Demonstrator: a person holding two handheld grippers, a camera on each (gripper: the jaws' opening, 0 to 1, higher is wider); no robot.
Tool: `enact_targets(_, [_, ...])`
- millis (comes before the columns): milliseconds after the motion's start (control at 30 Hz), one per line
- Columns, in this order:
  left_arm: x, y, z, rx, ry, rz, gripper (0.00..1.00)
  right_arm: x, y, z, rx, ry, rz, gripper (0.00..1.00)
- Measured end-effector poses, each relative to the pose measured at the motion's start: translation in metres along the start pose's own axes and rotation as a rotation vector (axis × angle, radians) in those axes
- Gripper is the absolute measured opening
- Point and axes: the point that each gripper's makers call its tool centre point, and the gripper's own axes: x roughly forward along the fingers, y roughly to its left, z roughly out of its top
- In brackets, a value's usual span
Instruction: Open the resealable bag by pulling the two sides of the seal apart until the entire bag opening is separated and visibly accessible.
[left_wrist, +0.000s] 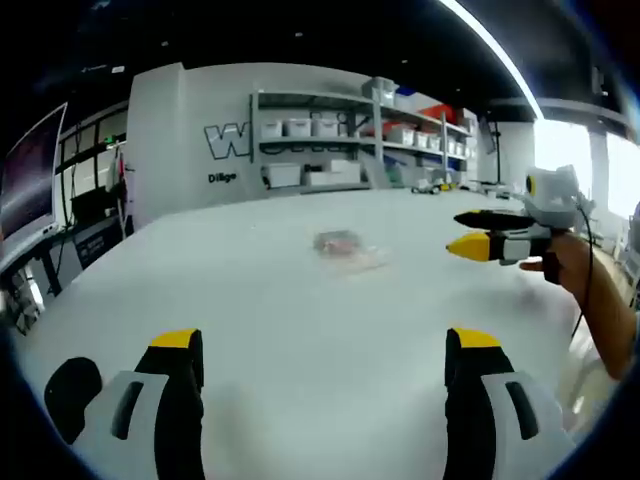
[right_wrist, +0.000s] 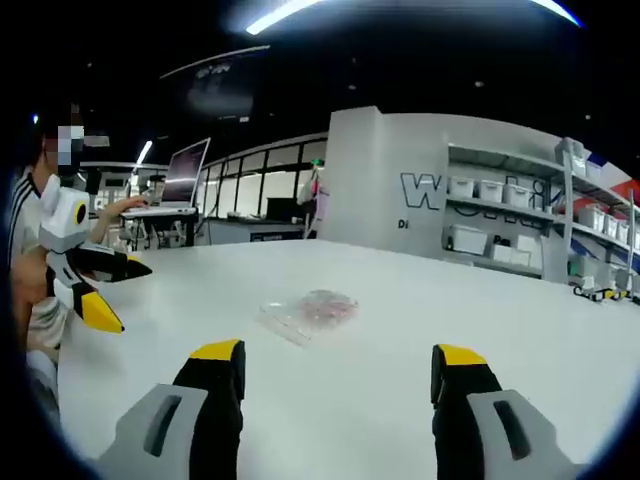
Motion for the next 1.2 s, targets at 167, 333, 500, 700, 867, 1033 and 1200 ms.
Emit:
enact_targets(167, [0.0, -0.001, 0.0, 0.0, 0.001, -0.003, 1.0, -0.005, 0.0, 0.002, 0.003, -0.007, -0.005, 0.78])
enact_targets(333, [0.0, 0.0, 0.001, -0.002, -0.003, -0.001, 1.0, -0.005, 0.001, -0.001, 0.009, 0.0, -0.004, 0.77])
enact_targets(500, [-0.001, 0.0, 0.001, -0.003, -0.003, 0.001, 1.0, -0.009, 0.003, -0.003, 0.011, 0.003, -0.007, 0.76])
enact_targets(700, [-0.001, 0.0, 0.001, -0.006, -0.003, -0.001, 1.0, -0.019, 0.002, -0.006, 0.011, 0.0, -0.026, 0.75])
enact_targets(867, [-0.001, 0.0, 0.001, -0.009, -0.005, 0.0, 1.0, -0.026, 0.0, -0.006, 0.018, -0.007, -0.042, 0.74])
enact_targets(1033, [-0.002, 0.0, 0.001, -0.01, -0.007, -0.001, 1.0, -0.03, 0.0, -0.009, 0.025, -0.004, -0.045, 0.72])
enact_targets(1200, [-0.003, 0.001, 0.0, -0.012, -0.007, 0.003, 1.0, -0.038, -0.001, -0.01, 0.026, -0.011, -0.058, 0.72])
